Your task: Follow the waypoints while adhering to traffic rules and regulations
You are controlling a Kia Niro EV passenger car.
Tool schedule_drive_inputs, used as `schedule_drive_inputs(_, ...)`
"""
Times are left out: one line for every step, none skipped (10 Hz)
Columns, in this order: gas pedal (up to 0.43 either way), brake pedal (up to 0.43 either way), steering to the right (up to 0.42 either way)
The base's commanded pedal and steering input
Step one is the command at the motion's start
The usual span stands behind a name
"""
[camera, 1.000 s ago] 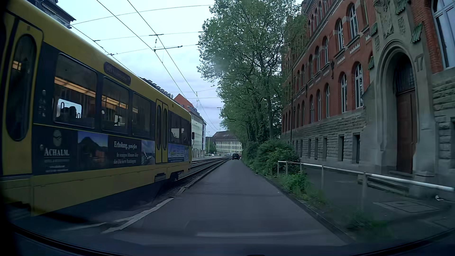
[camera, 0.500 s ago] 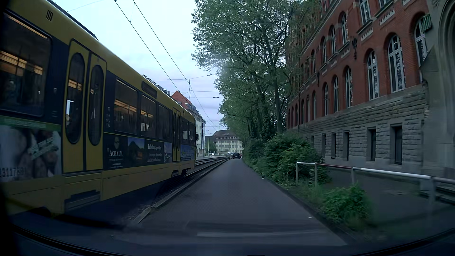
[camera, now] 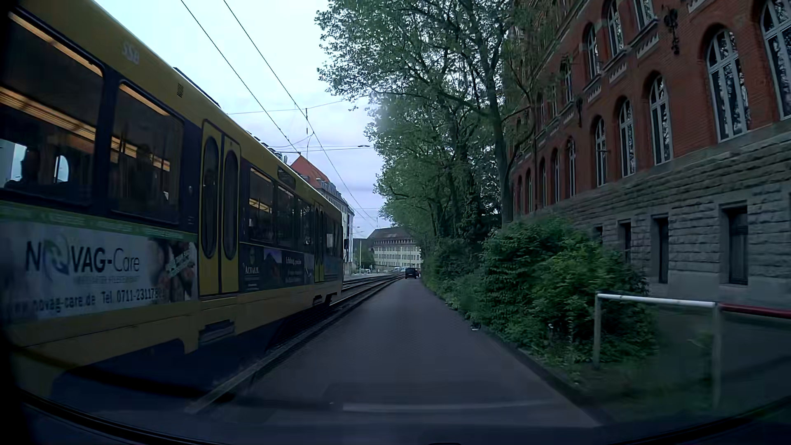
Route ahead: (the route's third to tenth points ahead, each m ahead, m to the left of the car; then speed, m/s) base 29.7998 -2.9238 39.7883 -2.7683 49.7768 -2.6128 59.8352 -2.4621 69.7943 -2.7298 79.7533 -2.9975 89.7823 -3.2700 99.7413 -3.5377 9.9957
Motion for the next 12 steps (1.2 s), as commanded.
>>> schedule_drive_inputs(0.087, 0.0, 0.0)
schedule_drive_inputs(0.079, 0.0, 0.0)
schedule_drive_inputs(0.079, 0.0, 0.0)
schedule_drive_inputs(0.079, 0.0, 0.0)
schedule_drive_inputs(0.079, 0.0, -0.001)
schedule_drive_inputs(0.067, 0.0, -0.002)
schedule_drive_inputs(0.047, 0.0, -0.002)
schedule_drive_inputs(0.028, 0.0, -0.002)
schedule_drive_inputs(0.028, 0.0, -0.002)
schedule_drive_inputs(0.028, 0.0, -0.002)
schedule_drive_inputs(0.028, 0.0, -0.002)
schedule_drive_inputs(0.028, 0.0, -0.002)
